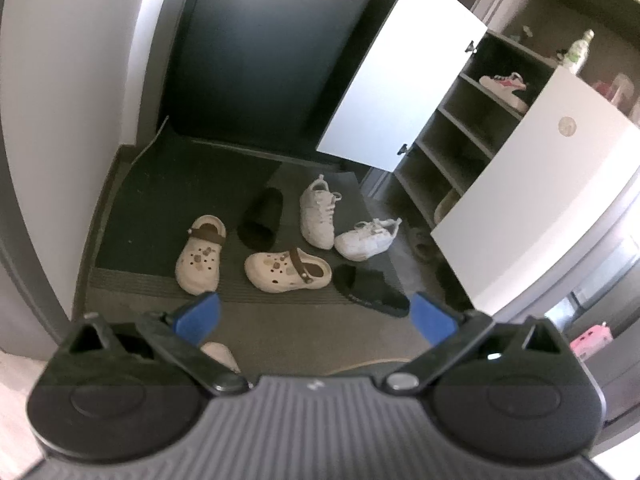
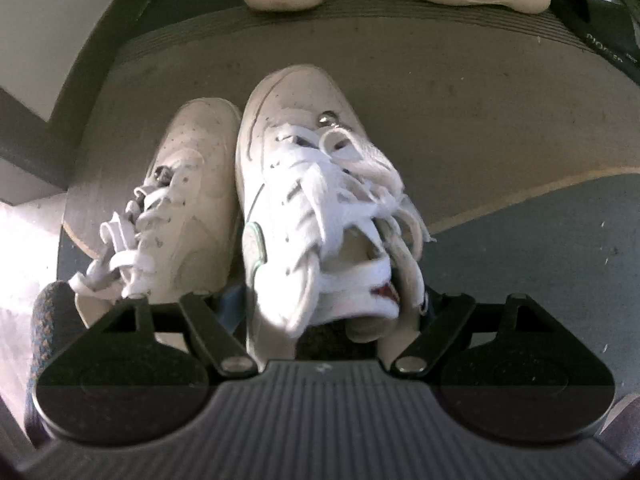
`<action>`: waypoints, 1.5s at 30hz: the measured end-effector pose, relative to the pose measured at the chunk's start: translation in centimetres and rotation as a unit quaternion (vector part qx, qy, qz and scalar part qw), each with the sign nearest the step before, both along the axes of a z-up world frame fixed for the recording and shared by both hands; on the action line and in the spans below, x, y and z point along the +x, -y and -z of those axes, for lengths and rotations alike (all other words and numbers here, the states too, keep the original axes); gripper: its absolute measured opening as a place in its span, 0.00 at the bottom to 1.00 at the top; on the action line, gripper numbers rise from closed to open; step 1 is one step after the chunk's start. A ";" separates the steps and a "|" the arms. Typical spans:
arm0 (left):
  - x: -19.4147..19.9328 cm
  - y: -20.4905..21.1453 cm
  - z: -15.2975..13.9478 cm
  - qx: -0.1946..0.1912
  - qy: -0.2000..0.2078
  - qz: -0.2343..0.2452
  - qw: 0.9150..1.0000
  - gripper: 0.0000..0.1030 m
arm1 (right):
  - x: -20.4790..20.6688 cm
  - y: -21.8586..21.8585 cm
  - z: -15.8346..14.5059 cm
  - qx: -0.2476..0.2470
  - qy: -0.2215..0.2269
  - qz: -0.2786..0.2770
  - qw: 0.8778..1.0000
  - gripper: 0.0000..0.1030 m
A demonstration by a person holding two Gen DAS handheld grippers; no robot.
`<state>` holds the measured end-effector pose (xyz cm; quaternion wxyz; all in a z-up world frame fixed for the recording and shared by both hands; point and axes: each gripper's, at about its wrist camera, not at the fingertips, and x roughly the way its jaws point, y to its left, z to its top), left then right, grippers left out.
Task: Organize scattered shoes
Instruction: 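Lower the sneaker beside the other sneaker and open the right tool, then lift the open right tool away from the paired sneakers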
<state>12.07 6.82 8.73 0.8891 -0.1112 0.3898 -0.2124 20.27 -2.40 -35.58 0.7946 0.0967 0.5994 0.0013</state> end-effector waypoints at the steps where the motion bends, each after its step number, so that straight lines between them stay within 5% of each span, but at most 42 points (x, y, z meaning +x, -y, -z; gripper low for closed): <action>1: 0.0 0.1 -0.1 -0.002 0.000 0.000 1.000 1.00 | -0.1 -0.1 0.2 0.005 -0.004 -0.005 1.000 0.87; 5: 0.1 0.5 -0.3 -0.008 0.000 0.001 1.000 1.00 | -0.6 0.7 -0.3 0.023 0.014 -0.013 1.000 0.86; 13: -0.3 1.7 -0.2 -0.018 -0.009 0.006 1.000 1.00 | -5.9 2.2 -4.9 0.077 0.168 0.016 0.983 0.87; 23: -0.6 1.7 0.7 -0.016 -0.027 -0.001 0.999 1.00 | -9.7 -2.9 -3.2 0.020 0.162 -0.032 0.986 0.64; 27: -0.3 0.8 0.8 -0.019 -0.029 -0.015 0.999 1.00 | -9.4 -4.2 -2.8 -0.017 0.184 -0.035 0.982 0.40; 31: 0.0 0.1 0.9 -0.017 -0.027 -0.028 0.999 1.00 | -7.5 -4.9 -1.3 -0.013 0.196 -0.028 0.980 0.31; 39: 0.7 -1.4 1.4 -0.027 -0.055 -0.020 0.998 1.00 | -9.7 -4.4 -1.1 0.017 0.268 -0.018 0.963 0.32; 45: 0.7 -2.6 1.2 -0.046 -0.057 -0.023 0.997 1.00 | -10.0 -4.9 -0.9 0.004 0.280 -0.015 0.960 0.34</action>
